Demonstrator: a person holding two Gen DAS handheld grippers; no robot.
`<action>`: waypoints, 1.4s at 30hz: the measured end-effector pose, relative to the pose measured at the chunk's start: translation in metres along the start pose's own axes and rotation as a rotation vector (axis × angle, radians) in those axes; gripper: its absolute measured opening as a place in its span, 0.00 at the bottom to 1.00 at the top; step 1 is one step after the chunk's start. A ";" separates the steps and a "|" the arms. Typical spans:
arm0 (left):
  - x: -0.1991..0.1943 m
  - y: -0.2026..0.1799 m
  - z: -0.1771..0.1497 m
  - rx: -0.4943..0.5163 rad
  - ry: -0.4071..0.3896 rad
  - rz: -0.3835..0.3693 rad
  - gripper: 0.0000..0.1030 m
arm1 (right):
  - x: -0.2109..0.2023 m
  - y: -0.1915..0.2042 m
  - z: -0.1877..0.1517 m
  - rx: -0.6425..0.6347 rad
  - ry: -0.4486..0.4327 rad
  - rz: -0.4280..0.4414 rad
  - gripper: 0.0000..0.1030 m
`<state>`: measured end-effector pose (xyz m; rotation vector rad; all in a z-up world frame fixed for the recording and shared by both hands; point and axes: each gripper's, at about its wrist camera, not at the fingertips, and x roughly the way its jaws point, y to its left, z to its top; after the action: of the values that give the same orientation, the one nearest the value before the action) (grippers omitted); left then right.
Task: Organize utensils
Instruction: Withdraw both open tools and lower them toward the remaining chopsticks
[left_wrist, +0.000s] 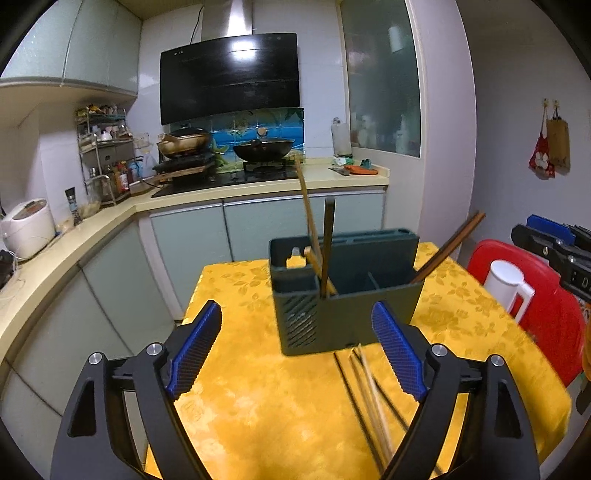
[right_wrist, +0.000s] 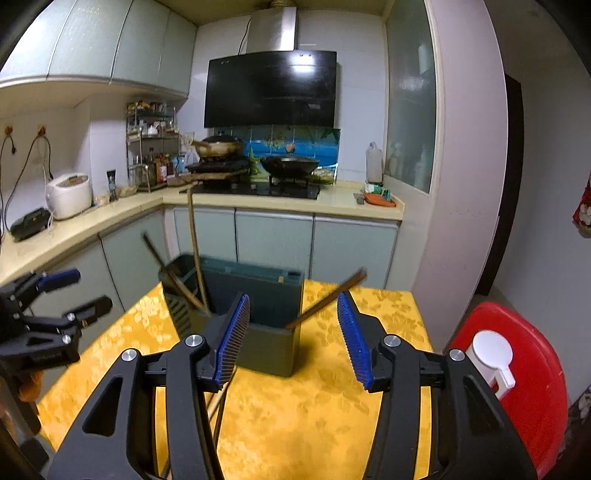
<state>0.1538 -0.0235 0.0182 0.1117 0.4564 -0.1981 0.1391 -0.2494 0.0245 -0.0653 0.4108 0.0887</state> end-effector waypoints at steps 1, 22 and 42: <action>-0.002 0.000 -0.005 0.003 0.001 0.005 0.79 | -0.001 0.002 -0.005 -0.001 0.004 0.000 0.47; -0.011 -0.012 -0.137 -0.033 0.174 -0.011 0.81 | -0.015 0.026 -0.137 0.038 0.176 0.035 0.48; -0.007 -0.050 -0.182 -0.046 0.286 -0.097 0.81 | -0.009 0.023 -0.170 0.056 0.225 0.024 0.48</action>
<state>0.0596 -0.0438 -0.1446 0.0728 0.7516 -0.2679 0.0610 -0.2409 -0.1285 -0.0153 0.6383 0.0939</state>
